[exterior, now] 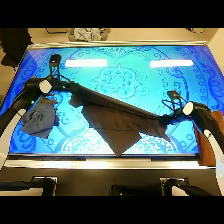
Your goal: Fold the shirts.
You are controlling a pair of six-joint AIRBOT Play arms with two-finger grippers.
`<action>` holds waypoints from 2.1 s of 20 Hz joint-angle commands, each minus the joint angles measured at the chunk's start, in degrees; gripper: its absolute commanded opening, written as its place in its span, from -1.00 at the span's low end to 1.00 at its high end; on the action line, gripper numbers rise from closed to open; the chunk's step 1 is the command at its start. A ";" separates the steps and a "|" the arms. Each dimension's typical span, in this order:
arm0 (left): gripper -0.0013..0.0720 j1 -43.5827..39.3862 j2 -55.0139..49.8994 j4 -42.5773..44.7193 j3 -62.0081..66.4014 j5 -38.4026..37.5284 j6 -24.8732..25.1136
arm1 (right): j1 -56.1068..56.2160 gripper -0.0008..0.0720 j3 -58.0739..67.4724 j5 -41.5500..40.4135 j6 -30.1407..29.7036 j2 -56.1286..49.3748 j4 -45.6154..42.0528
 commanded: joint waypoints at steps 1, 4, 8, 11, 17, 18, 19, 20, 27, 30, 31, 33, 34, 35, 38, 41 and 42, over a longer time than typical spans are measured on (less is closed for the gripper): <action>0.88 1.05 -2.29 -2.49 5.38 -14.60 0.26 | -1.18 0.59 8.11 3.69 -3.26 -2.56 2.47; 0.88 4.24 -1.68 -3.04 10.86 -32.83 1.95 | -8.94 0.95 20.35 18.43 -13.97 -0.85 2.45; 0.88 3.69 4.44 -11.10 -2.73 -36.20 4.09 | -24.44 0.86 22.43 30.91 -15.47 -0.74 3.43; 0.86 -1.03 8.20 -24.15 -18.91 -24.68 4.83 | -28.15 0.87 16.61 32.50 -15.54 -0.74 5.49; 0.85 -14.51 4.81 -32.63 -28.22 -6.91 4.66 | -26.56 0.97 6.56 28.63 -18.58 -0.79 7.10; 0.85 -15.50 3.52 -33.44 -28.09 -6.23 4.70 | -26.56 0.97 5.49 27.74 -18.88 -0.81 7.39; 0.85 -15.93 2.40 -34.47 -28.09 -5.79 4.70 | -26.56 0.97 4.52 27.28 -19.87 -0.79 8.09; 0.85 -16.15 1.38 -35.30 -28.09 -4.98 4.70 | -26.56 0.97 3.54 26.82 -20.57 -0.81 9.07; -0.47 -16.24 0.52 -35.54 -28.02 3.32 2.12 | -26.56 0.99 -4.22 22.75 -26.05 -1.75 15.04; -0.87 -16.22 0.76 -35.54 -28.02 3.45 2.38 | -25.92 0.99 -5.05 22.08 -27.30 -3.41 19.43; -0.87 -16.20 0.96 -35.52 -28.02 3.43 2.38 | -24.22 0.99 -5.11 21.66 -27.36 -4.00 18.82; -0.87 -16.20 1.66 -35.52 -28.02 3.43 2.38 | -19.32 0.99 -5.11 19.80 -27.54 -5.51 18.14; -0.87 -16.17 2.05 -35.52 -28.02 3.43 2.38 | -16.90 0.99 -5.11 18.16 -27.45 -6.36 18.12; -0.87 -16.17 2.49 -35.52 -28.02 3.45 2.38 | -14.45 0.98 -5.11 16.68 -27.43 -7.26 18.32; -0.87 -16.17 3.45 -35.52 -28.02 3.41 2.40 | -9.22 0.53 -5.11 16.04 -25.92 -9.01 18.12; -0.88 -15.45 6.67 -35.45 -27.56 3.02 6.19 | -8.48 -0.84 -3.08 19.61 -24.46 -8.11 21.38; -0.88 -14.69 8.72 -35.04 -26.47 2.25 8.66 | -8.52 -0.84 -1.05 21.77 -25.62 -7.04 22.49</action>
